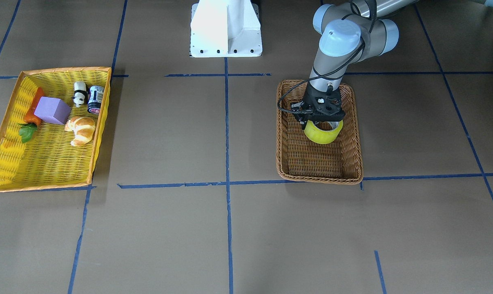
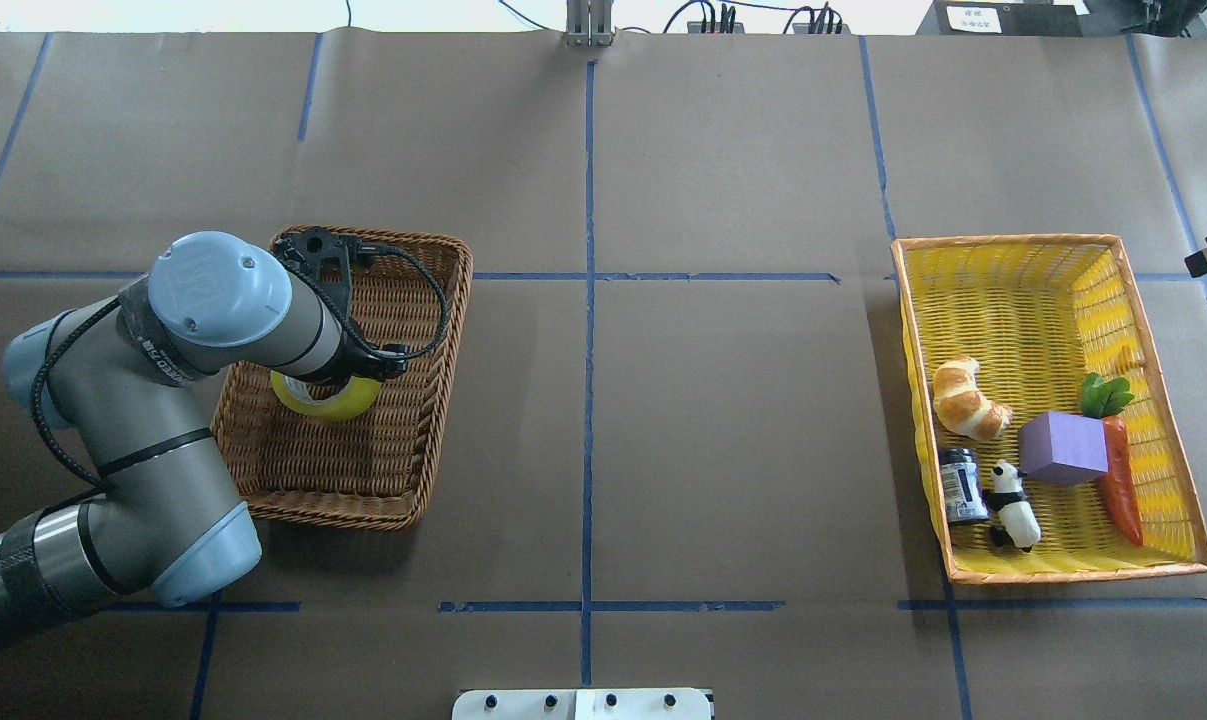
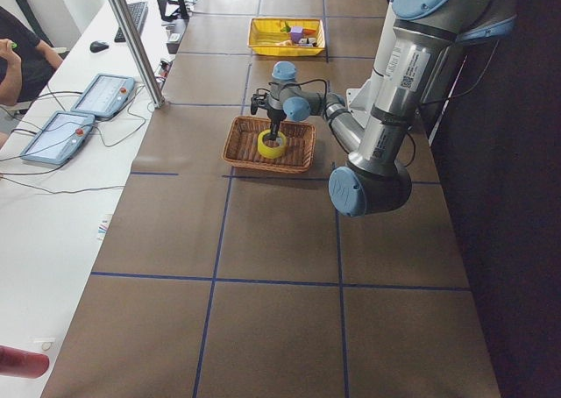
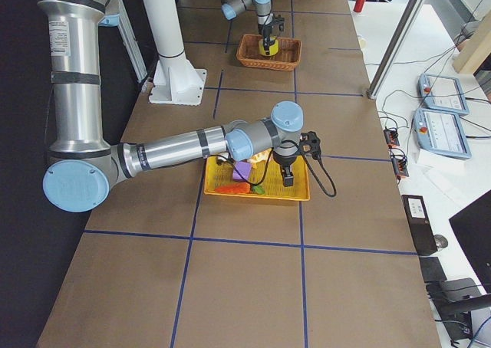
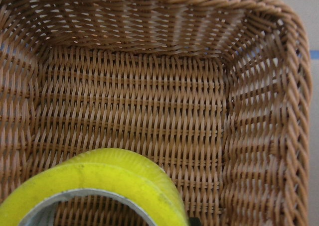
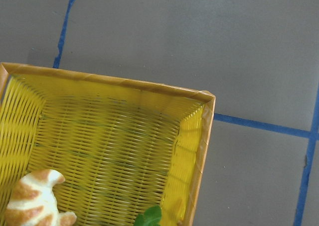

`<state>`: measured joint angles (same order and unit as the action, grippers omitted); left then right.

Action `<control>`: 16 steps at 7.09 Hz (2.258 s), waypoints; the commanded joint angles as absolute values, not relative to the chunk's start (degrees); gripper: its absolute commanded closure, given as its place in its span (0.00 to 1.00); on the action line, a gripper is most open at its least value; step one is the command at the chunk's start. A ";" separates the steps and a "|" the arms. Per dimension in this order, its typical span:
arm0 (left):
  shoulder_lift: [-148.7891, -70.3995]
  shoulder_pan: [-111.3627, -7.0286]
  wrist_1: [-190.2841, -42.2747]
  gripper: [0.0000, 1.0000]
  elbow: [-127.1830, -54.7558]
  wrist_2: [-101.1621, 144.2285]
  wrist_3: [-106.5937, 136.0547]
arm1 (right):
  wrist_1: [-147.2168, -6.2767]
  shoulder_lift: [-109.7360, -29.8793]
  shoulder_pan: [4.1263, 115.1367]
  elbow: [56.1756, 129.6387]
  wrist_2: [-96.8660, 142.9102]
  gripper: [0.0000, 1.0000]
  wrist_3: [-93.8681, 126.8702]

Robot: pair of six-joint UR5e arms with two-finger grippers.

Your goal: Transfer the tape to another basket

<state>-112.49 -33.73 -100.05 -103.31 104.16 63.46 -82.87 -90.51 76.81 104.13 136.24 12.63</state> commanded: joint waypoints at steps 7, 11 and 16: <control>-106.20 -52.33 -80.33 0.00 -119.79 120.18 39.61 | -92.81 -90.18 88.13 96.97 136.67 0.00 -15.26; -95.21 -72.30 -80.16 0.00 -115.33 134.45 17.85 | -94.57 -94.75 92.20 94.21 139.57 0.00 -13.72; -89.47 -87.61 -80.95 0.00 -100.92 134.56 -9.19 | -87.33 -93.07 92.11 93.96 139.22 0.00 -1.51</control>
<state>-89.62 -84.58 -80.76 -104.74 134.54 -3.39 -91.85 -92.70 92.11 94.61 139.45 -3.03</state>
